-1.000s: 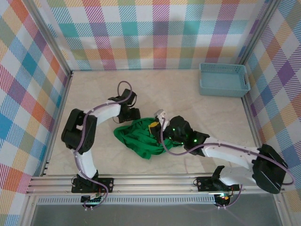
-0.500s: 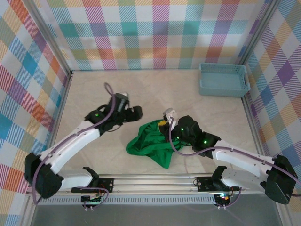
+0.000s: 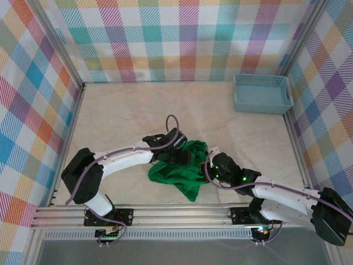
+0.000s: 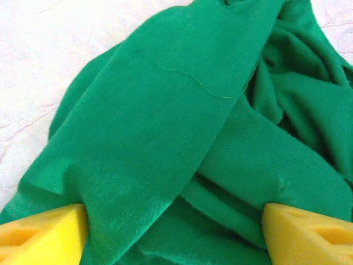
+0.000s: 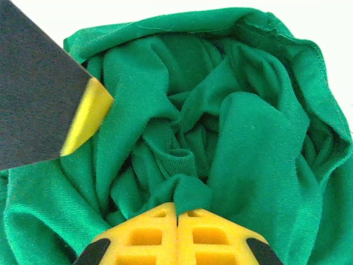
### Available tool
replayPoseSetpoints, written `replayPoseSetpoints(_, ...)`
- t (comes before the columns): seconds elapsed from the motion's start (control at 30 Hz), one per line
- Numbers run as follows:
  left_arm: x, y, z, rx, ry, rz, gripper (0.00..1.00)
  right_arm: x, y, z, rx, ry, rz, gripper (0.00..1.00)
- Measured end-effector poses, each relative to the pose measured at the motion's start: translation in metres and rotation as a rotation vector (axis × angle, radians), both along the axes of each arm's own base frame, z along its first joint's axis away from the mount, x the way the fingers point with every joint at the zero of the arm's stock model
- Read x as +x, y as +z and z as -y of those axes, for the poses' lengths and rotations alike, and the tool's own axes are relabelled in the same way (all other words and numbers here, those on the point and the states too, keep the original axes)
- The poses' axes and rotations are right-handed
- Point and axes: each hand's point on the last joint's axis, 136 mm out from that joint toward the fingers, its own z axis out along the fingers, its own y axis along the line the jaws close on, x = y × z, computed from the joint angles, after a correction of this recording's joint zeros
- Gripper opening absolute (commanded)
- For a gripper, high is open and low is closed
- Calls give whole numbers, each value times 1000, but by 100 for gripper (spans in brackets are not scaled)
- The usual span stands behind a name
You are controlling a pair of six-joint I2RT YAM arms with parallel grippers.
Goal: Fold the inside-out t-shirt
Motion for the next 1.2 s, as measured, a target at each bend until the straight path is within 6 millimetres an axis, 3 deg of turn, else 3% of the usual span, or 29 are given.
replayPoseSetpoints(0.13, 9, -4, 7, 12, 11, 5, 40, 2, 1, 2, -8, -12, 7, 0)
replayPoseSetpoints(0.33, 27, -6, -8, 30, 69, 12, 3, 18, 30, -1, -14, -53, 63, 0)
replayPoseSetpoints(0.5, 51, 11, -40, -2, 165, 43, 0, 36, 54, 3, -14, -92, 115, 0)
replayPoseSetpoints(0.6, 70, 50, -67, -73, 248, 118, 0, 50, 72, 8, -33, -110, 145, 0)
replayPoseSetpoints(0.73, 90, 118, -127, -200, 409, 264, 0, 73, 127, 18, 9, -152, 246, 0)
replayPoseSetpoints(0.8, 93, 137, -158, -231, 486, 314, 0, 76, 154, 25, 55, -163, 295, 0)
replayPoseSetpoints(0.9, 93, 130, -186, -223, 557, 310, 1, 71, 173, 29, 118, -150, 324, 0)
replayPoseSetpoints(0.97, 89, 105, -186, -192, 553, 244, 8, 66, 165, 27, 144, -135, 303, 0)
replayPoseSetpoints(1.03, 82, 66, -184, -139, 539, 133, 19, 61, 133, 27, 141, -132, 233, 0)
replayPoseSetpoints(1.13, 67, 16, -186, -53, 533, -14, 38, 47, 54, 30, 83, -147, 49, 0)
replayPoseSetpoints(1.2, 56, -4, -188, 0, 519, -82, 51, 34, 3, 38, 29, -169, -83, 2)
